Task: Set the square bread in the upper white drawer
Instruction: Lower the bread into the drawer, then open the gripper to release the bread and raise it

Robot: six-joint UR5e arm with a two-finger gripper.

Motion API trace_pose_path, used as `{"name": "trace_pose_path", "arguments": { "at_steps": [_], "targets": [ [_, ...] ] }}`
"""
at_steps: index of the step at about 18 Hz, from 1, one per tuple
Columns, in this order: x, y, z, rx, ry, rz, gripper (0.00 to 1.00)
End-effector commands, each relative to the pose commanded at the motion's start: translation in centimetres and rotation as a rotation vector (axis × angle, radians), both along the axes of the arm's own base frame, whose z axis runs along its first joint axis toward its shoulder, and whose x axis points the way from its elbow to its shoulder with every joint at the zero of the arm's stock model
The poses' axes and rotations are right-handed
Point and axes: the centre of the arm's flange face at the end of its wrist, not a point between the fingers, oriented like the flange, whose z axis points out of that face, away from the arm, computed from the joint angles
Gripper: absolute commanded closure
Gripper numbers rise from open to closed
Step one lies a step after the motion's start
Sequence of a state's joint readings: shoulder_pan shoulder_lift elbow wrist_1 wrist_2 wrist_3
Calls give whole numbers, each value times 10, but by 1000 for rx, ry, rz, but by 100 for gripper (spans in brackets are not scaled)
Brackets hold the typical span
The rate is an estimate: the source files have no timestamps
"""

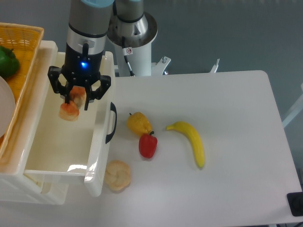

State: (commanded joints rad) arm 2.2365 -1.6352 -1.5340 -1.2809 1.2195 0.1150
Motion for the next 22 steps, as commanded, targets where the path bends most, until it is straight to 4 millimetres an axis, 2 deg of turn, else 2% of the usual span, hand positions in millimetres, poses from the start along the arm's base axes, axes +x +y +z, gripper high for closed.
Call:
{"name": "trace_pose_path", "arguments": {
  "at_steps": [15, 18, 19, 22],
  "targets": [
    [-6, -5, -3, -31, 24, 19, 32],
    [-7, -6, -1, -25, 28, 18, 22],
    [-8, -7, 0, -26, 29, 29, 0],
    [-5, -8, -2, -31, 24, 28, 0]
  ]
}}
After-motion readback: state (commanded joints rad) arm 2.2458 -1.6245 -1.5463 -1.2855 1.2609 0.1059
